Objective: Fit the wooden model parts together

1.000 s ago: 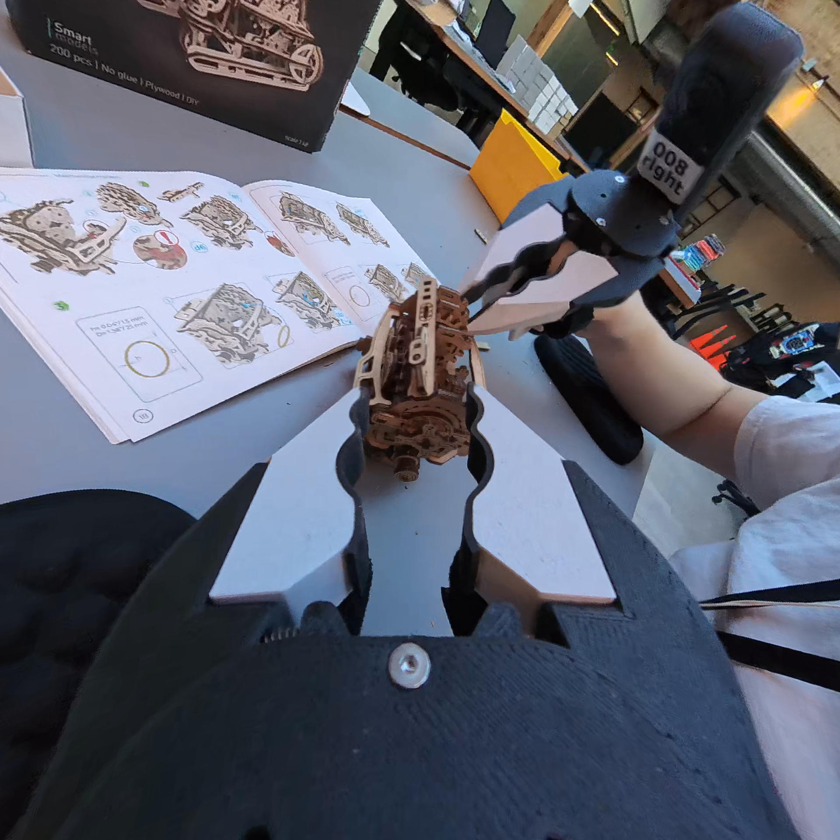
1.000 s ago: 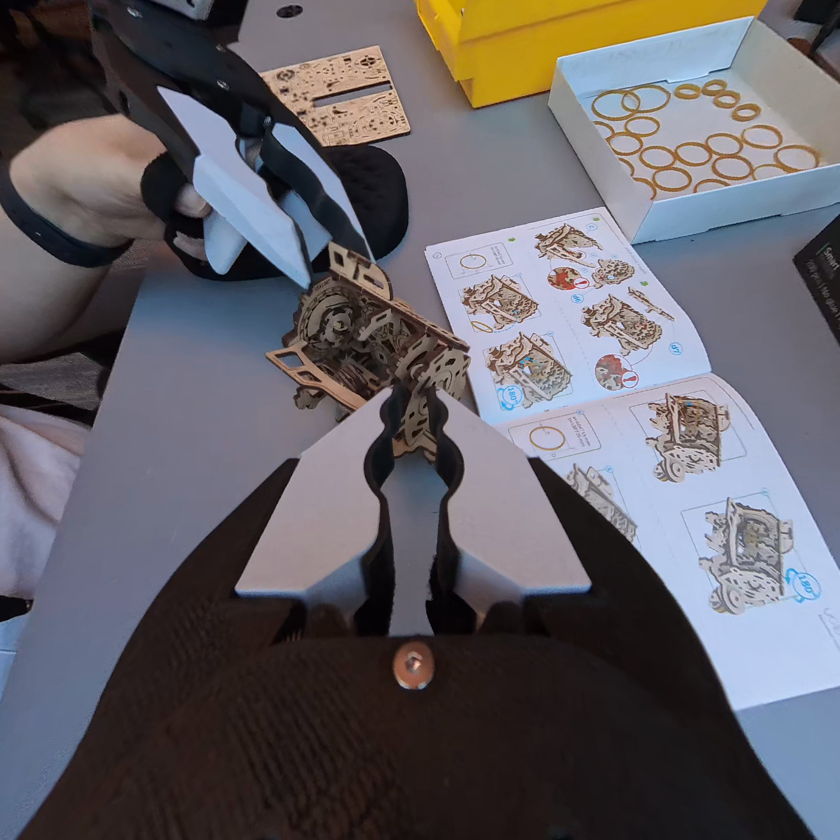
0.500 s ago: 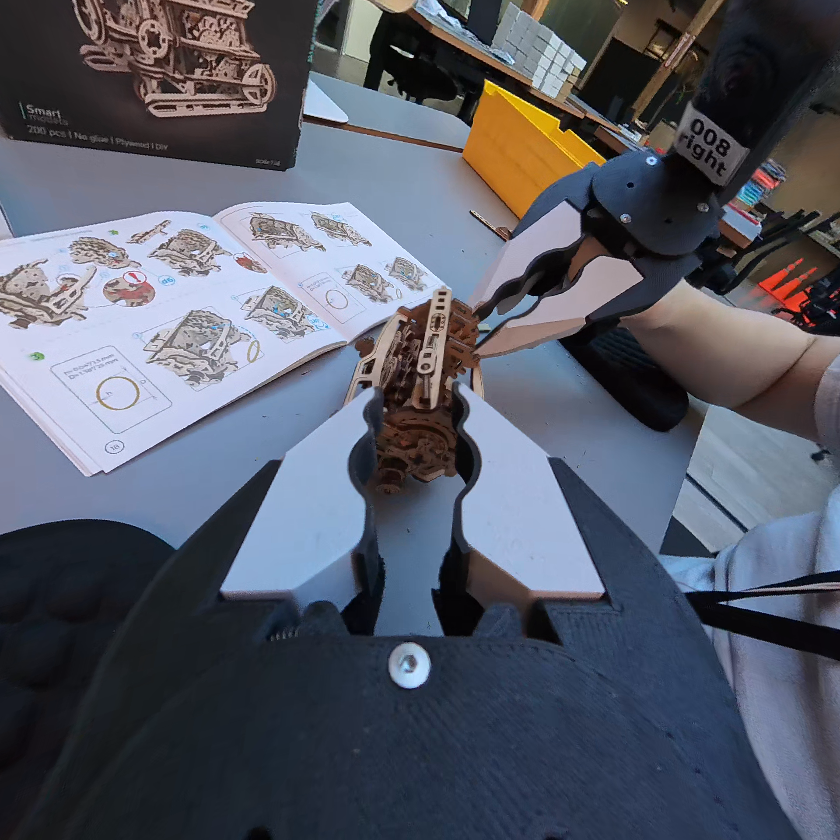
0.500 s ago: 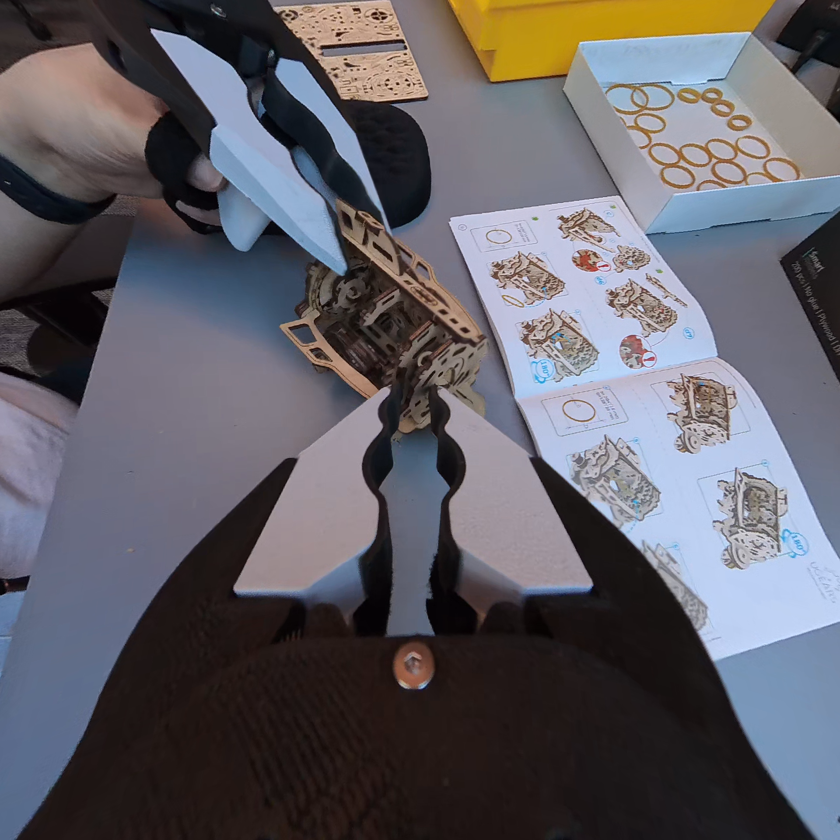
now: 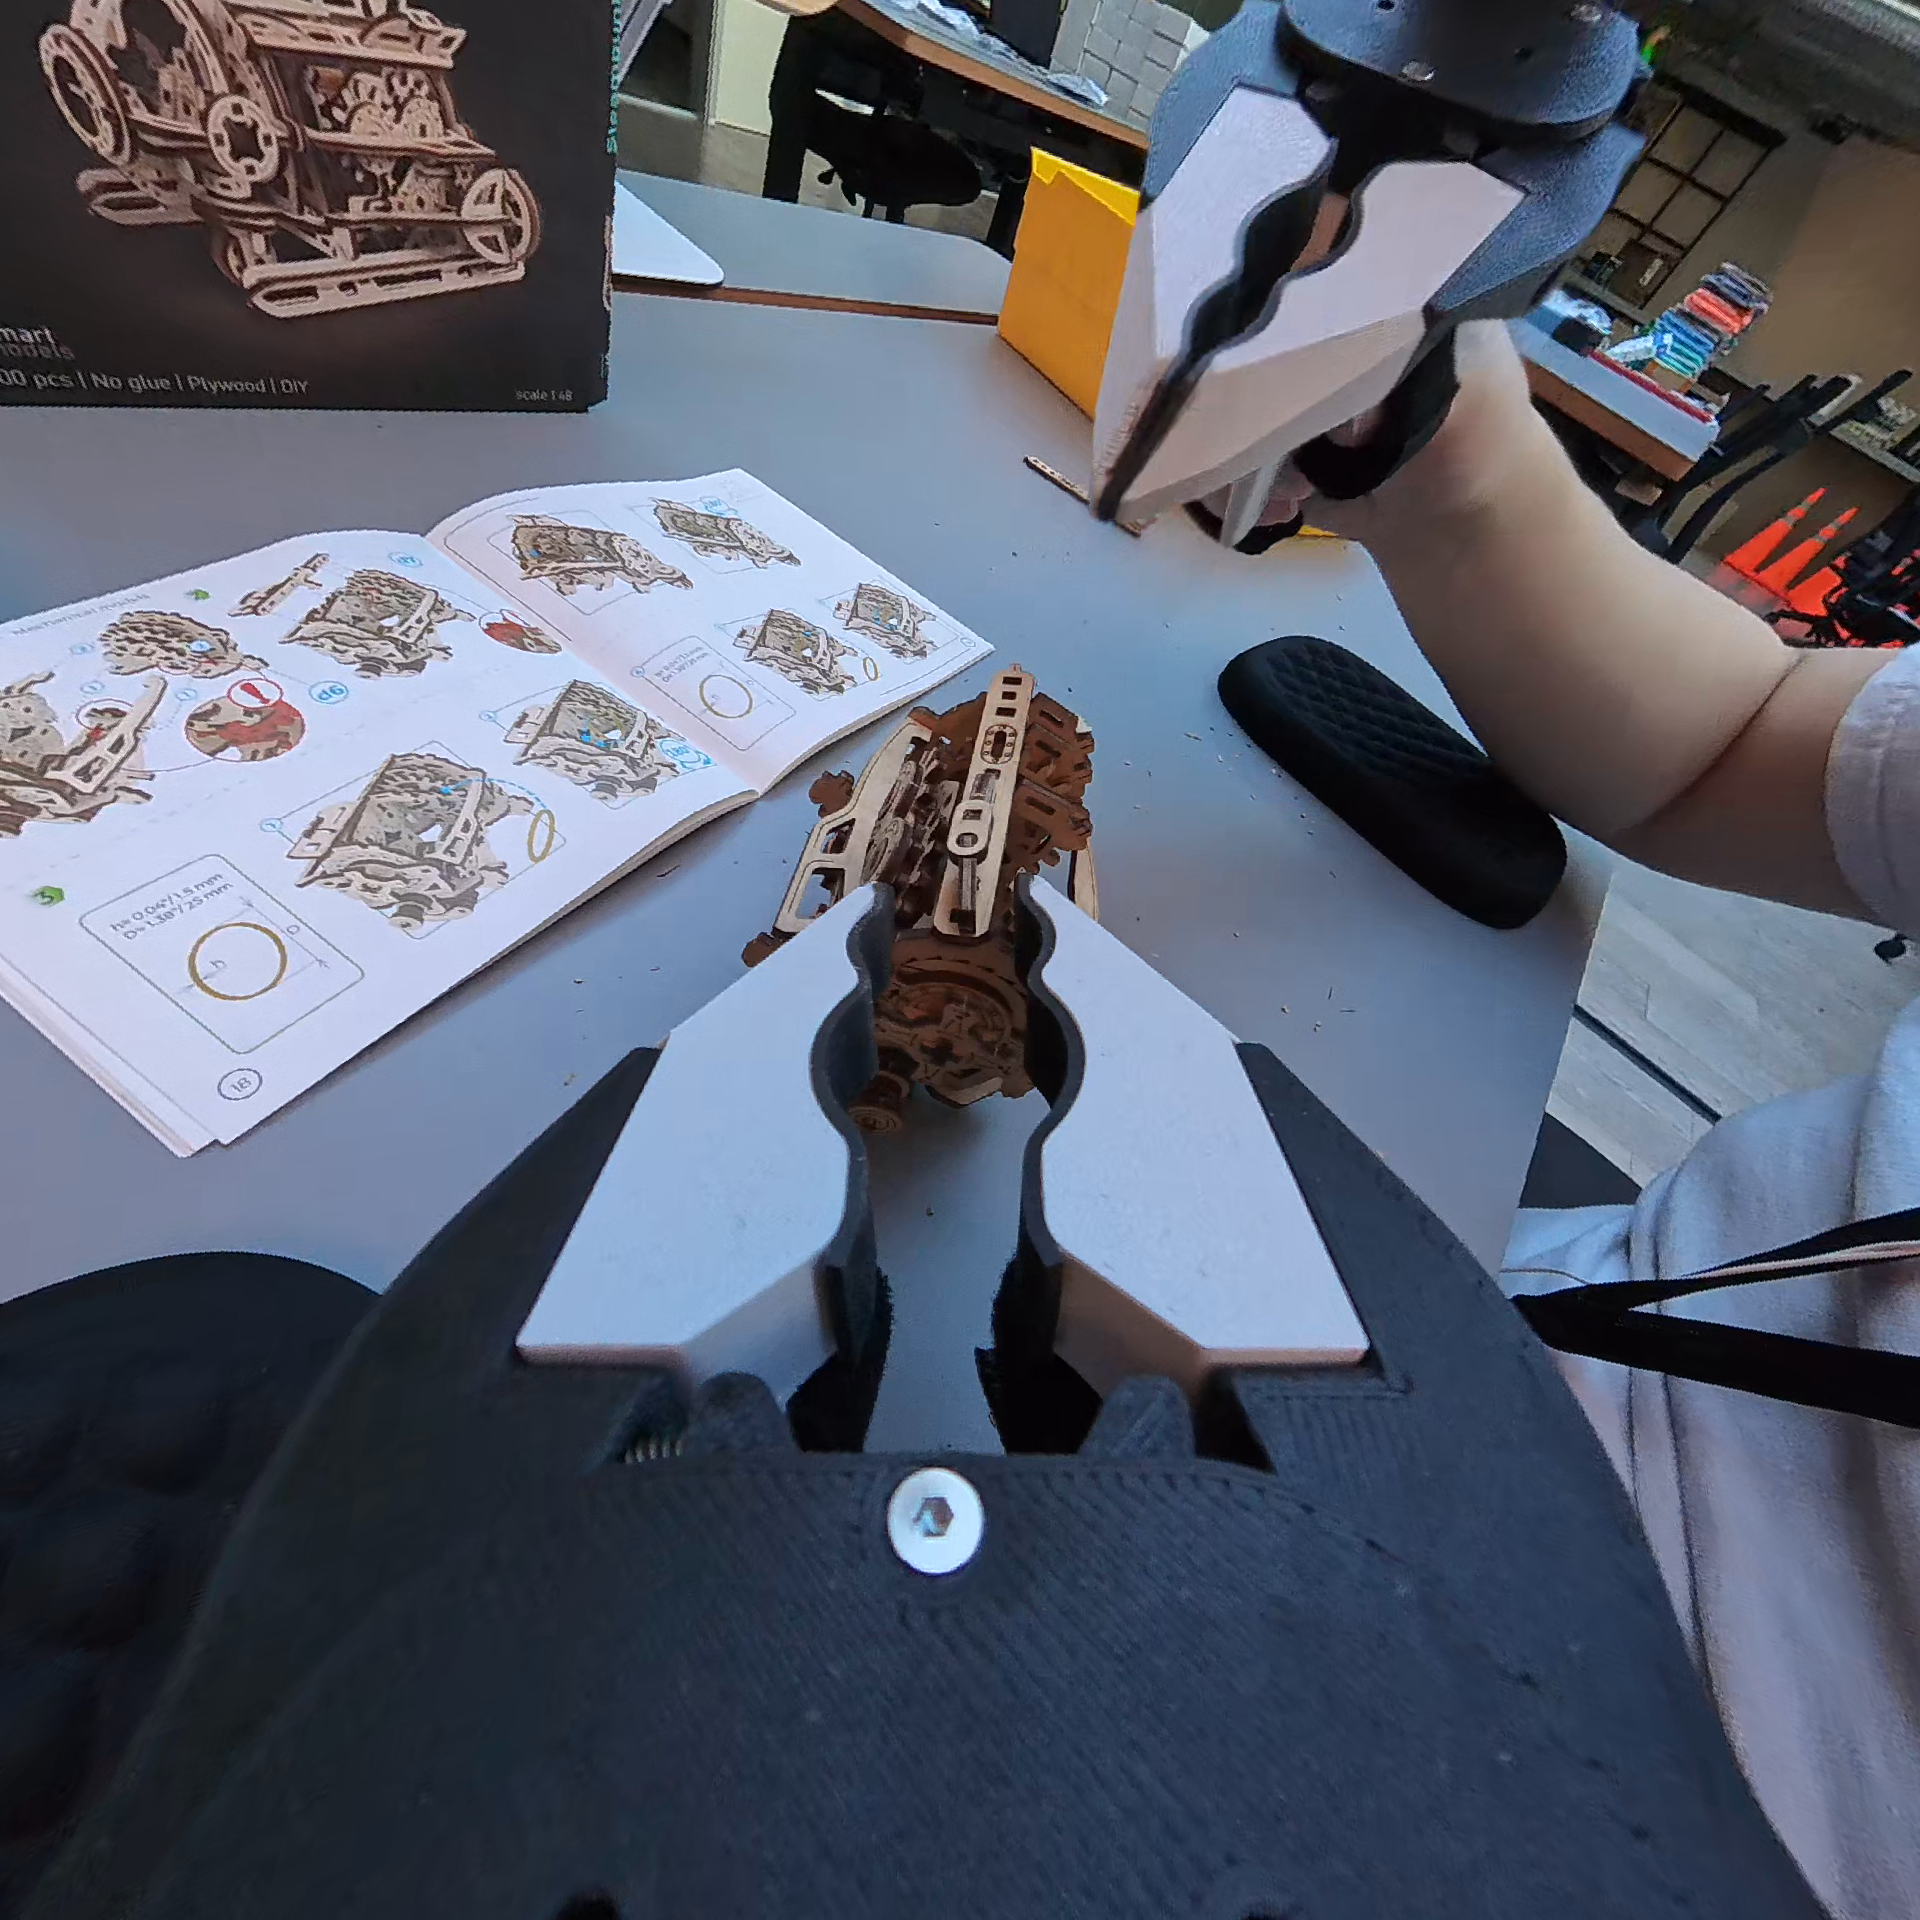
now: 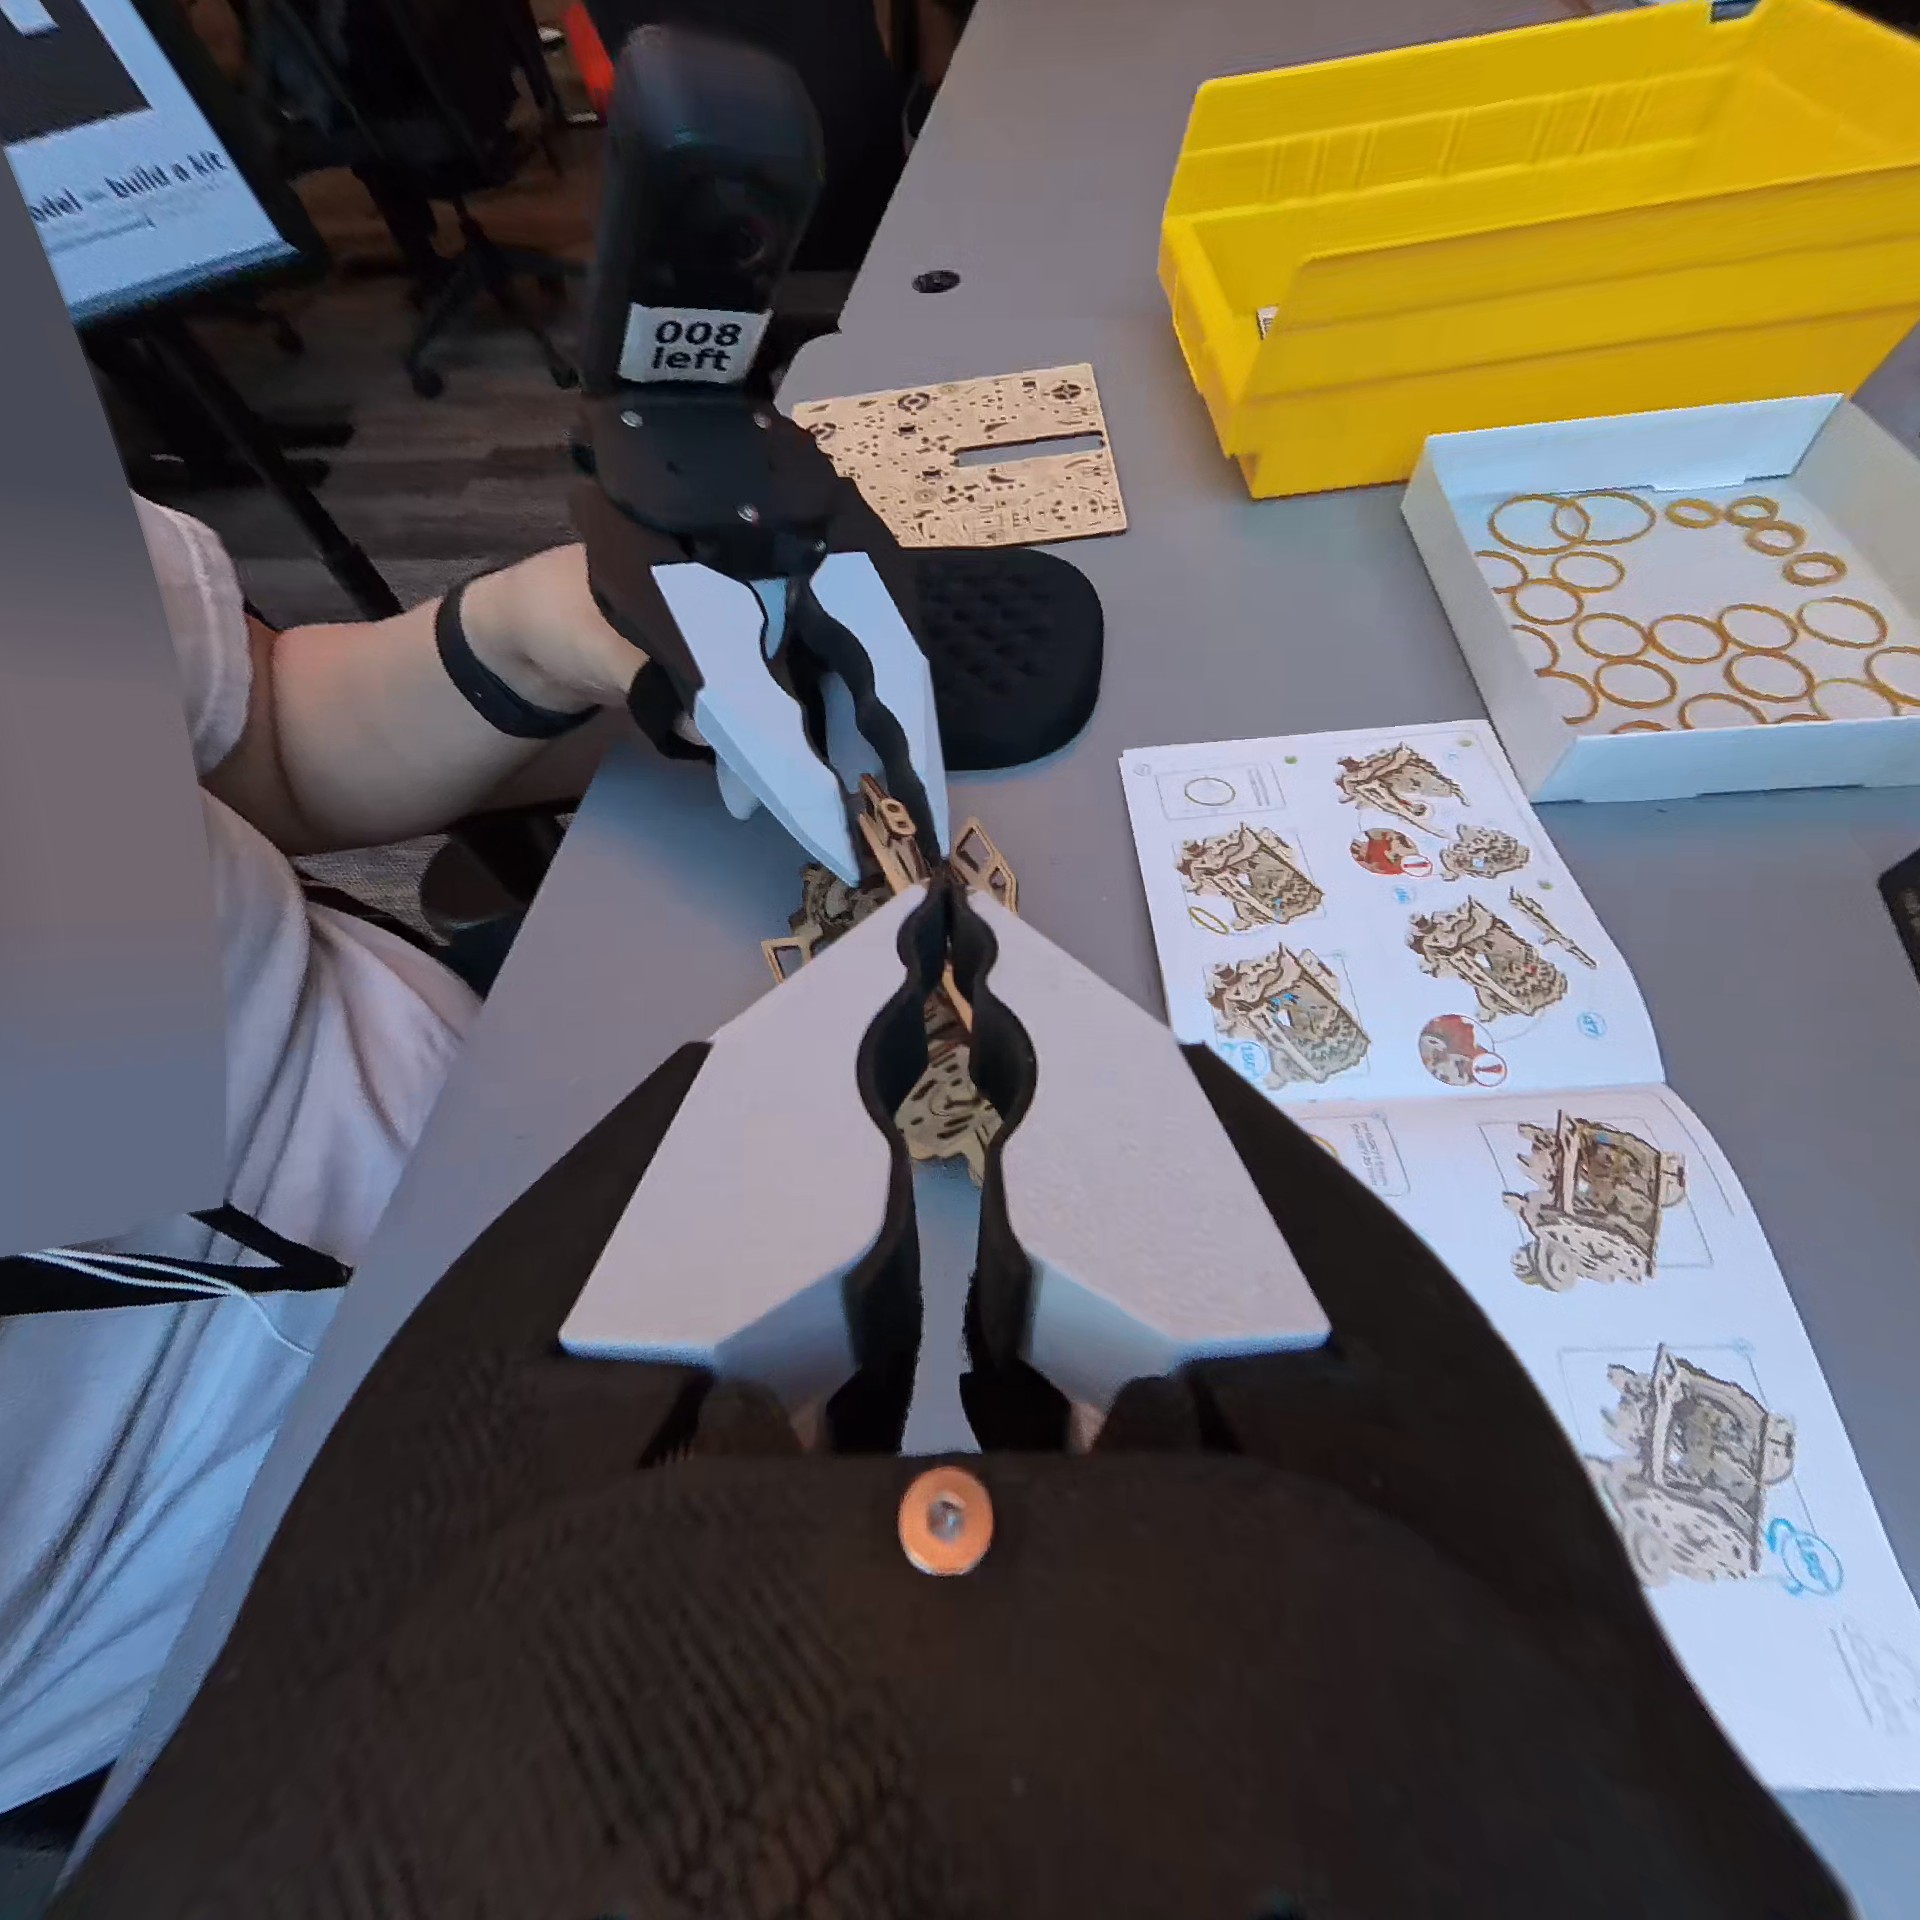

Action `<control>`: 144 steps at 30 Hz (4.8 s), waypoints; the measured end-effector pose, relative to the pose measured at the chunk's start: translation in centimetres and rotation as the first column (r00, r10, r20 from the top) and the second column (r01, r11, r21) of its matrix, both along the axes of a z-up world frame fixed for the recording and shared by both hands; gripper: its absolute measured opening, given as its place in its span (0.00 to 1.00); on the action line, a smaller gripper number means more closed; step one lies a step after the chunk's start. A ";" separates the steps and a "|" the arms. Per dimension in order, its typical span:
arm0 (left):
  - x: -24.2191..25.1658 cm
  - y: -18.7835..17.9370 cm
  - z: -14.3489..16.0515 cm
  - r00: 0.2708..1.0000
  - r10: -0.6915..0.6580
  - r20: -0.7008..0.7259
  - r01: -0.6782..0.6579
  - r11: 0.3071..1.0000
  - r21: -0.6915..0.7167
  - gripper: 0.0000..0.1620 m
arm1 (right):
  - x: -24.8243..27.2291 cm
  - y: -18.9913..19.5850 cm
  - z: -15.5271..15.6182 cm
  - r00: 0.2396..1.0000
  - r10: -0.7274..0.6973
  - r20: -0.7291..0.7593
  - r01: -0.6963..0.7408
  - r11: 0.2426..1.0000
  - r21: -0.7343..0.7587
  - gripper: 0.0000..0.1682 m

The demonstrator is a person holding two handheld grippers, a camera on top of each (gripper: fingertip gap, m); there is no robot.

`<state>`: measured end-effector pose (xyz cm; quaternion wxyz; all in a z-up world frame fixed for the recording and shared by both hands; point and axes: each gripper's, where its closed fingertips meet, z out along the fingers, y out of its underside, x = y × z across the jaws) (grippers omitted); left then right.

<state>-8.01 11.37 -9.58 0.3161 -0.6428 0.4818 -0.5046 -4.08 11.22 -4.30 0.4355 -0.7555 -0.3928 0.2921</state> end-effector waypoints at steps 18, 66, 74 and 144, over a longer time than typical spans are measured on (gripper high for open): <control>0.4 0.2 -0.1 0.999 -0.038 -0.017 0.038 0.999 -0.004 0.12 | 1.3 -1.6 -2.3 0.956 0.201 0.212 -0.257 0.925 0.281 0.26; 0.9 0.6 -0.1 0.997 -0.067 -0.035 0.067 0.998 0.001 0.09 | 0.9 -0.5 -4.6 0.976 0.162 0.147 -0.211 0.878 0.430 0.16; -0.1 0.0 1.3 0.995 -0.091 0.026 0.092 0.995 -0.033 0.14 | 0.8 -0.6 -4.6 0.974 0.160 0.158 -0.214 0.872 0.439 0.16; -2.0 2.6 0.8 0.999 0.048 -0.011 -0.040 0.924 0.381 0.23 | 1.1 0.8 -5.0 0.991 0.133 0.013 -0.131 0.954 0.268 0.38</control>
